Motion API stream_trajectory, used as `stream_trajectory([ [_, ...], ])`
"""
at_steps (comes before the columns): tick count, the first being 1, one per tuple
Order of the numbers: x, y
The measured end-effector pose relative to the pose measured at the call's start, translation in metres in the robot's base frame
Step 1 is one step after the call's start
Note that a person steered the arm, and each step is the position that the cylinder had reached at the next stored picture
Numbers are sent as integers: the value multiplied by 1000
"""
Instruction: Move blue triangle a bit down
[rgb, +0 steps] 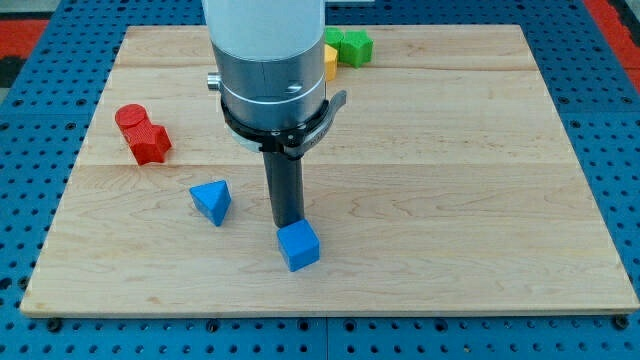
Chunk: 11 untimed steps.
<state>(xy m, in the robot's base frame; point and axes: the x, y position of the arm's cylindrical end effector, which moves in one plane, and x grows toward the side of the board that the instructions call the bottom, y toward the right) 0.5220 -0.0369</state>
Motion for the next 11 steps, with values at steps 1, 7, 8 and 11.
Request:
stream_trajectory([
  [1,-37,-1],
  [7,-40,-100],
  [8,-38,-100],
  [11,-28,-62],
])
